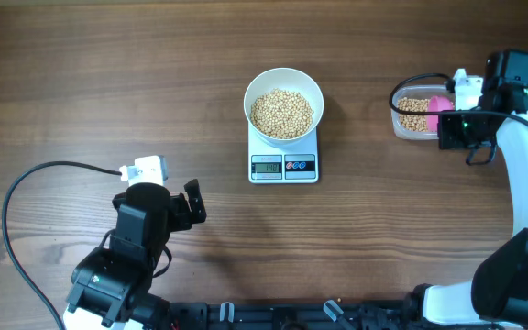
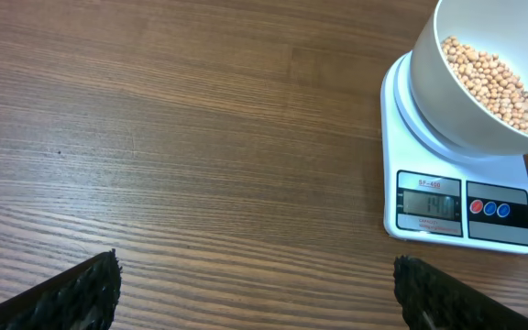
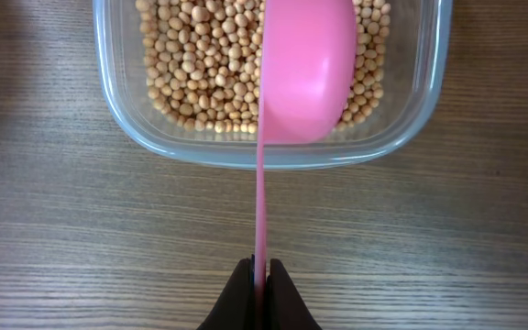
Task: Scoop item into bowl and weigh 150g on scale
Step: 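Tip the scoop to return soybeans into the tub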
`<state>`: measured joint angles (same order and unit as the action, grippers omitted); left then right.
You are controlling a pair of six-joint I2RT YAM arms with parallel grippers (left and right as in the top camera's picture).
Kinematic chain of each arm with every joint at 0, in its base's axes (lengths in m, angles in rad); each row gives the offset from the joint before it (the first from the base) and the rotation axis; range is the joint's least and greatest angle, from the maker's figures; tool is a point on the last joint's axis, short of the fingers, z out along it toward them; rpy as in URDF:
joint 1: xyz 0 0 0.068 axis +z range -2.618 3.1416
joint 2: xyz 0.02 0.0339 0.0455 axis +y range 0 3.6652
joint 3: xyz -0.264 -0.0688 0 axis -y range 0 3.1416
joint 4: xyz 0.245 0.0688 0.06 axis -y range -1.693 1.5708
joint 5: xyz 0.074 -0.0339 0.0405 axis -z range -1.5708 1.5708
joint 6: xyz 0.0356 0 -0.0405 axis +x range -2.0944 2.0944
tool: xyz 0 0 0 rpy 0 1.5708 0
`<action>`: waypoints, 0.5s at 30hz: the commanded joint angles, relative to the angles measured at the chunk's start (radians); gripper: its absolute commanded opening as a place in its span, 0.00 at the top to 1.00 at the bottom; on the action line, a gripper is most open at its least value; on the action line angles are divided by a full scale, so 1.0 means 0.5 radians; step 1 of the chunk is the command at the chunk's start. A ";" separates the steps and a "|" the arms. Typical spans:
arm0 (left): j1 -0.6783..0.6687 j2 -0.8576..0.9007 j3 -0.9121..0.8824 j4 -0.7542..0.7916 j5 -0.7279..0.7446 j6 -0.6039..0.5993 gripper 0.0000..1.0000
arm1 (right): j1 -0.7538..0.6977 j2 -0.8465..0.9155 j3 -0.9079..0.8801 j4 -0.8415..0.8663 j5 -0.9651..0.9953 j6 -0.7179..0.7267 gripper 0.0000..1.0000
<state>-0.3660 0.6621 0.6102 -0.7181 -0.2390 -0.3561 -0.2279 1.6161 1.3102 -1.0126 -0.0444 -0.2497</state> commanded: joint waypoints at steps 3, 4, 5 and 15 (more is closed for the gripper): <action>0.013 -0.002 -0.013 0.005 -0.025 0.022 0.00 | 0.003 0.034 0.008 0.006 -0.121 -0.017 0.96; 0.013 -0.002 -0.013 0.005 -0.025 0.022 0.00 | 0.003 0.034 0.008 0.005 -0.121 -0.017 0.96; 0.013 -0.002 -0.013 0.005 -0.025 0.022 0.00 | 0.003 0.034 0.007 0.003 -0.121 -0.017 0.96; 0.013 -0.002 -0.013 0.005 -0.025 0.022 0.00 | 0.003 0.034 -0.086 0.018 -0.385 0.085 0.96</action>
<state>-0.3660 0.6621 0.6102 -0.7181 -0.2390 -0.3561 -0.2279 1.6188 1.2774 -1.0016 -0.1486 -0.2222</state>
